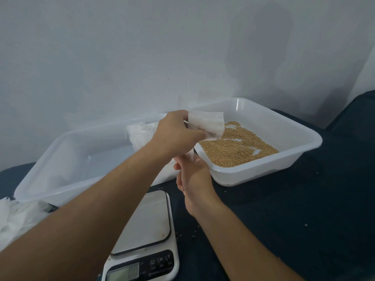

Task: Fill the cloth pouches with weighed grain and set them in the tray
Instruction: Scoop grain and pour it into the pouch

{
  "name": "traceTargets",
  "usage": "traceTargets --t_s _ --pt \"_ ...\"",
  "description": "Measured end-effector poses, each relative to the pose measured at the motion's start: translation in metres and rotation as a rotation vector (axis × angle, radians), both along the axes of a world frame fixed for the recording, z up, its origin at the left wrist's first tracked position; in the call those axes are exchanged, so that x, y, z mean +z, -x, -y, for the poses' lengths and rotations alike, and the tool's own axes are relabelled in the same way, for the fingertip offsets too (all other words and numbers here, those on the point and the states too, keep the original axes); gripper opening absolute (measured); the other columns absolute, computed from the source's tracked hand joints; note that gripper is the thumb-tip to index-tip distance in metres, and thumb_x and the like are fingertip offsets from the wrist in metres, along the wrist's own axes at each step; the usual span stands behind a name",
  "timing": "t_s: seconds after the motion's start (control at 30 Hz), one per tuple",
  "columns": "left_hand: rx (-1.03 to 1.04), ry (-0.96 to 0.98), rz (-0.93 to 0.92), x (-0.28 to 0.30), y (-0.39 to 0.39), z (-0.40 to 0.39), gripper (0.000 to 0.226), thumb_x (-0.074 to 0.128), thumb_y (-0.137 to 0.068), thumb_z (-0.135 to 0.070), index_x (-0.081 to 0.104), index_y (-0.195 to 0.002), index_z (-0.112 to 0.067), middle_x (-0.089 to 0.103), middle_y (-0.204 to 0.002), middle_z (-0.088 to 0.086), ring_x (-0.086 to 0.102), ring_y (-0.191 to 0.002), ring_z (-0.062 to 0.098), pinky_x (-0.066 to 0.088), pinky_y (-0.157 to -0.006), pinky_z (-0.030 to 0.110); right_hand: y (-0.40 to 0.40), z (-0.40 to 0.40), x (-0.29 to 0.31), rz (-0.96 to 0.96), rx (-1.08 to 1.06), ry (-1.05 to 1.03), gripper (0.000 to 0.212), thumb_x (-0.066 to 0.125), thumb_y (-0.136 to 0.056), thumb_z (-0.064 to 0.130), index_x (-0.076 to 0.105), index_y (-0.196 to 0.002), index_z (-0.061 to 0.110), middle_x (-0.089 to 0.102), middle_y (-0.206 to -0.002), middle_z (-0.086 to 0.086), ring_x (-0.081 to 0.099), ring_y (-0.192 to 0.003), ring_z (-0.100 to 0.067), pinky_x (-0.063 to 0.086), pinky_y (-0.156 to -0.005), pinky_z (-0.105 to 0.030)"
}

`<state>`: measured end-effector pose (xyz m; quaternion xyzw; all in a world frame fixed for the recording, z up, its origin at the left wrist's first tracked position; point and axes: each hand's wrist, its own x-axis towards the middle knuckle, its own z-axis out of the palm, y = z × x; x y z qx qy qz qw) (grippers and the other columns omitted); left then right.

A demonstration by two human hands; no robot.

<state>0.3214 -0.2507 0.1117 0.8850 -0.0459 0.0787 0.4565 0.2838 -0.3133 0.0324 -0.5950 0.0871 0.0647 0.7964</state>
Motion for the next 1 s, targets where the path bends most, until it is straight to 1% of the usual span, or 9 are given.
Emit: traceTargets --t_s 0.23,0.37,0.47,0.6,0.67,0.73,0.8,0.9,1.0 --pt "-0.007 0.036 -0.010 -0.001 0.000 -0.001 0.029 0.086 -0.079 -0.026 0.075 -0.105 -0.023 0.076 -0.091 -0.005 0.070 -0.081 0.009 0.050 -0.068 0.023 0.000 -0.001 0.000 -0.010 0.001 0.008 0.015 0.063 -0.098 0.033 0.064 -0.093 0.019 0.059 -0.075 0.005 0.040 -0.034 -0.002 0.032 -0.036 -0.016" --pt "-0.022 0.135 -0.004 -0.004 0.002 -0.003 0.025 0.090 -0.075 -0.031 0.075 -0.096 -0.028 0.072 -0.072 -0.014 0.064 -0.062 -0.004 0.048 -0.060 0.017 0.002 0.000 -0.001 0.004 0.004 -0.023 0.014 0.063 -0.097 0.032 0.064 -0.093 0.018 0.057 -0.072 0.006 0.039 -0.036 -0.002 0.033 -0.039 -0.016" --pt "-0.062 0.262 -0.007 -0.007 0.005 -0.005 0.024 0.090 -0.075 -0.030 0.075 -0.093 -0.027 0.070 -0.067 -0.017 0.062 -0.058 -0.003 0.050 -0.062 0.020 0.003 0.002 -0.001 0.020 0.009 -0.041 0.015 0.063 -0.097 0.032 0.063 -0.094 0.016 0.054 -0.068 0.006 0.037 -0.036 -0.003 0.036 -0.045 -0.017" --pt "-0.073 0.475 -0.024 -0.013 0.010 -0.005 0.025 0.085 -0.083 -0.022 0.073 -0.105 -0.019 0.072 -0.078 -0.010 0.062 -0.064 0.003 0.053 -0.067 0.020 0.004 0.003 0.000 0.067 0.006 -0.068 0.015 0.059 -0.097 0.024 0.059 -0.084 0.017 0.050 -0.058 0.007 0.034 -0.036 -0.005 0.034 -0.040 -0.014" --pt "-0.088 0.584 -0.025 -0.016 0.013 -0.006 0.022 0.081 -0.088 -0.020 0.070 -0.106 -0.012 0.068 -0.069 -0.014 0.060 -0.061 0.000 0.050 -0.062 0.015 0.004 0.003 -0.002 0.080 0.000 -0.049 0.018 0.056 -0.097 0.021 0.058 -0.079 0.017 0.047 -0.051 0.011 0.034 -0.037 -0.005 0.033 -0.040 -0.014" --pt "-0.139 0.763 -0.028 -0.017 0.018 -0.007 0.023 0.077 -0.091 -0.018 0.069 -0.109 -0.008 0.065 -0.068 -0.013 0.058 -0.063 0.002 0.051 -0.063 0.014 0.003 0.002 -0.004 0.094 -0.006 -0.031 0.018 0.052 -0.098 0.018 0.057 -0.080 0.015 0.046 -0.048 0.012 0.034 -0.037 -0.005 0.032 -0.039 -0.015" --pt "-0.210 1.013 -0.035 -0.016 0.025 -0.010 0.024 0.075 -0.088 -0.017 0.073 -0.110 -0.008 0.070 -0.077 -0.007 0.065 -0.070 0.003 0.053 -0.069 0.014 0.003 0.001 -0.004 0.124 -0.016 -0.010 0.016 0.051 -0.098 0.018 0.058 -0.085 0.013 0.046 -0.051 0.010 0.035 -0.038 -0.004 0.032 -0.039 -0.015" --pt "-0.282 1.299 -0.026 -0.016 0.040 -0.020 0.015 0.078 -0.082 -0.018 0.083 -0.096 -0.014 0.076 -0.091 0.000 0.073 -0.083 0.007 0.056 -0.067 0.014 0.006 -0.002 -0.005 0.203 -0.010 0.033 0.017 0.058 -0.092 0.027 0.058 -0.085 0.013 0.047 -0.054 0.010 0.039 -0.043 -0.004 0.034 -0.040 -0.016" --pt "-0.306 1.356 0.008 -0.025 0.054 -0.036 0.015 0.080 -0.085 -0.016 0.084 -0.100 -0.016 0.076 -0.097 0.003 0.074 -0.090 0.009 0.057 -0.068 0.015 0.011 -0.005 -0.002 0.275 0.012 0.046 0.037 0.064 -0.079 0.042 0.059 -0.088 0.007 0.050 -0.055 0.011 0.040 -0.044 -0.006 0.034 -0.040 -0.018"
